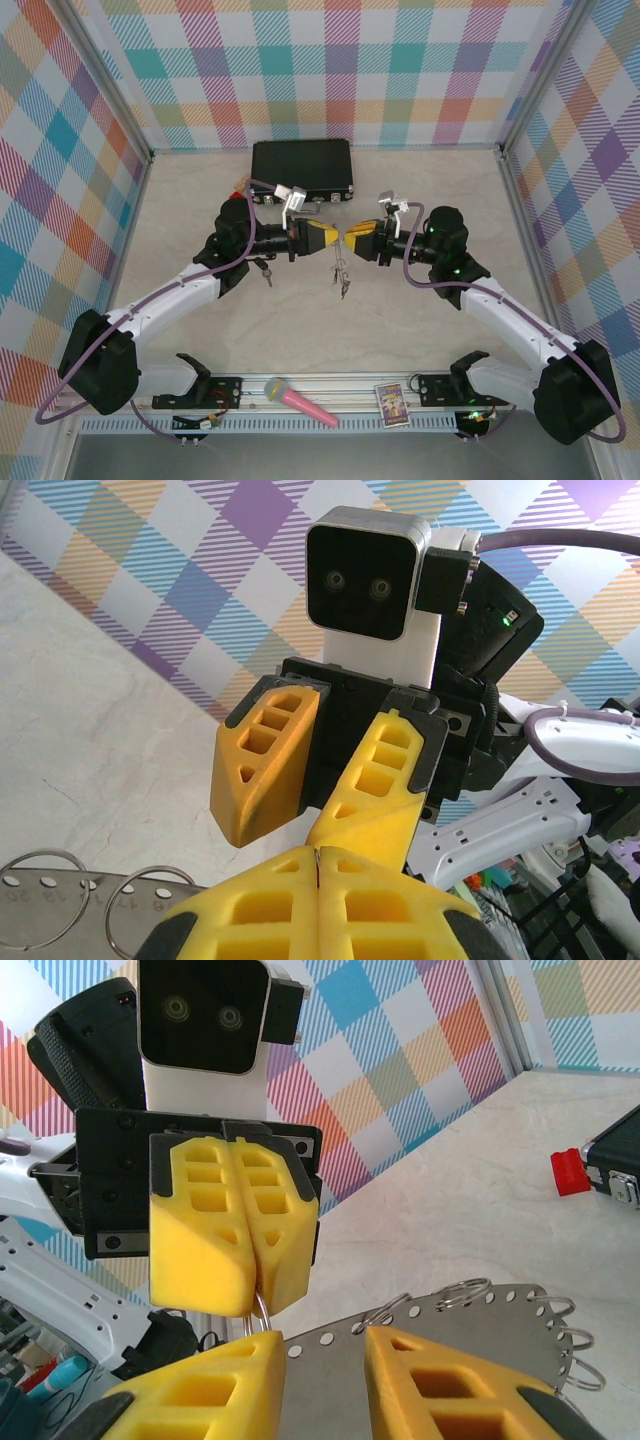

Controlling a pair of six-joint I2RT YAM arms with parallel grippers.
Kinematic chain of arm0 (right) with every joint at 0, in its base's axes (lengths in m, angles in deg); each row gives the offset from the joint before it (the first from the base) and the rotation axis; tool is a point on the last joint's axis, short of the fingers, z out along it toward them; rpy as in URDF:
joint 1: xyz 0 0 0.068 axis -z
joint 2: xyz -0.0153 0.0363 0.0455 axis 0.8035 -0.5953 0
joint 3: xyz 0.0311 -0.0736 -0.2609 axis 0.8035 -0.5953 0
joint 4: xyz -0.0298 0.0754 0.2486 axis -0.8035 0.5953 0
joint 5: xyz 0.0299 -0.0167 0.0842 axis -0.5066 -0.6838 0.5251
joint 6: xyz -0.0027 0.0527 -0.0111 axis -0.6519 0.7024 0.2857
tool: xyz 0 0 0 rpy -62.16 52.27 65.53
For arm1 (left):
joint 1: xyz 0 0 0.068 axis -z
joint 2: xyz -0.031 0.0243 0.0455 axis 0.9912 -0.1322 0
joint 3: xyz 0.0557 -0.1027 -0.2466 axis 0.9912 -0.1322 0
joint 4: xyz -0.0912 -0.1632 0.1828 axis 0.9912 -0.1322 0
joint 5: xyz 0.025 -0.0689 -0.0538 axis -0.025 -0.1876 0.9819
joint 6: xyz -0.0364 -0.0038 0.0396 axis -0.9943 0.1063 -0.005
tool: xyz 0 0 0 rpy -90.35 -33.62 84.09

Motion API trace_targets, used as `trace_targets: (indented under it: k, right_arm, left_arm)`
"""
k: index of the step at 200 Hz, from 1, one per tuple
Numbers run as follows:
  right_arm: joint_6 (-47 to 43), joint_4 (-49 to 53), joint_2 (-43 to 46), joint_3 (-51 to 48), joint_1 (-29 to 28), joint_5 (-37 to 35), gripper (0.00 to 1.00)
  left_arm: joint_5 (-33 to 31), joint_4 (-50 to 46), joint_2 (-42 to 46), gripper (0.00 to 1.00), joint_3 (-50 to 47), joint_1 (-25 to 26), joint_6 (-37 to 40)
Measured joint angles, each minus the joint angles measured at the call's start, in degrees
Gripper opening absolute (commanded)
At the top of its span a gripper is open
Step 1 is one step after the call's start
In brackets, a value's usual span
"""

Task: Put the keys on the keyring

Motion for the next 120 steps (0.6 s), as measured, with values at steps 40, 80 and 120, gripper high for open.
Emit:
trace_targets:
  k: [40,80,120]
  right_arm:
    - [-0.04,0.46,1.20,-0.83,0.00,-1.88,0.28]
    - [0.02,0.02,2.23,-1.11,0.00,-0.17,0.28]
    - [0.44,-1.25,1.44,-1.09,0.00,2.36,0.24]
  left_arm:
    - [0.00,-0.04,0.00,0.00,0.00,0.02,0.00]
    - [0.00,-0.07,0.00,0.00,0.00,0.02,-0.02]
    - [0.02,-0.04,0.00,0.00,0.00,0.00,-0.02]
